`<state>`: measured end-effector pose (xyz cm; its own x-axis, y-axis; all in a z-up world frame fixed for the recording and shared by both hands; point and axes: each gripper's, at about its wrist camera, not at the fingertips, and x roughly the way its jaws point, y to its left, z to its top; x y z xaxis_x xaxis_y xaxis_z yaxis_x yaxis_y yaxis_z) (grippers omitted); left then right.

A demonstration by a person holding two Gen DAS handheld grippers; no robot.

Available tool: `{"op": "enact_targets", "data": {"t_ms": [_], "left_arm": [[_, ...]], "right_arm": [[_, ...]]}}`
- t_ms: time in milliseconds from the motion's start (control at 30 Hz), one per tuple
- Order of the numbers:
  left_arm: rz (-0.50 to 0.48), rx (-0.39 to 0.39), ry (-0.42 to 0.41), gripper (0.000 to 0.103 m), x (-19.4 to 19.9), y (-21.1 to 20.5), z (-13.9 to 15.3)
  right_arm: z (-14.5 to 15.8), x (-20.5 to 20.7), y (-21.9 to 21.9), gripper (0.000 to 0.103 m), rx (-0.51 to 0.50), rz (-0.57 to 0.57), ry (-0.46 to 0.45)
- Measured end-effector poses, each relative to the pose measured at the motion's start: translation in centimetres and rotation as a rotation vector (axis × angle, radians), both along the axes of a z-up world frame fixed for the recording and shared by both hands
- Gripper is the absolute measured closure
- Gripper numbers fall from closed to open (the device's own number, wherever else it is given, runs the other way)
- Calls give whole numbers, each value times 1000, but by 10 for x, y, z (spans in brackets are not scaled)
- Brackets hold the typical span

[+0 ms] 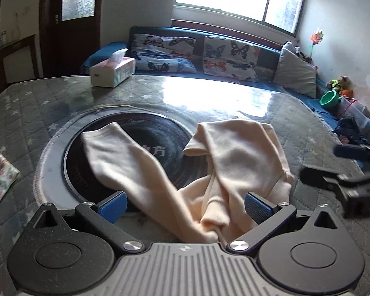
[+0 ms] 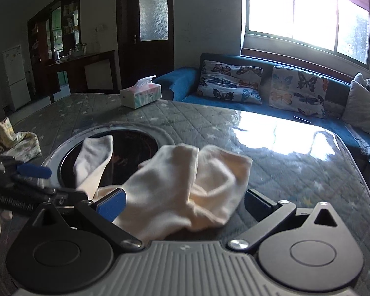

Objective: Fold clothes
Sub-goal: 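Move both grippers toward the crumpled cream shirt on the cooktop, then grasp the shirt edge with the right gripper and lift it up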

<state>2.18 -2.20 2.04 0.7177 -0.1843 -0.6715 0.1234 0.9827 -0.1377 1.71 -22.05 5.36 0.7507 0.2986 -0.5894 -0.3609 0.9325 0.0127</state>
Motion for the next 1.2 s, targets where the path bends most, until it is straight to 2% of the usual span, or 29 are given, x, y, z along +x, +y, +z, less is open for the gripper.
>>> {"op": "enact_targets", "data": {"t_ms": [100,367,500,600,700,767,800,833,867,1200], "left_arm": [[-22,-13,-3,1,8,-2,-2],[-88,-53,7,18,28,-6,-9],[-115,-78,15,20,33,-5,-12],[-135,-86,16,24,35,-6,-15],[-145,-87,22,25,38,-7,-18],[-149,-88,23,25,39,-7,-19],[-150,-87,24,25,40,-7,-20],[-150,-87,24,25,40,-7,-20],[-150,-88,24,25,41,-6,-20],[-196,-81,8,25,35,-17,-20]], "right_arm": [[1,20,2,1,9,3,10],[-9,75,14,13,11,39,61],[-21,102,19,16,11,35,87],[-29,117,21,26,18,36,121],[-33,123,21,49,33,56,149],[-35,126,20,68,42,67,165],[-35,126,20,80,43,65,164],[-34,125,19,88,46,62,162],[-31,123,17,90,51,59,154],[4,77,-19,93,59,32,50]]}}
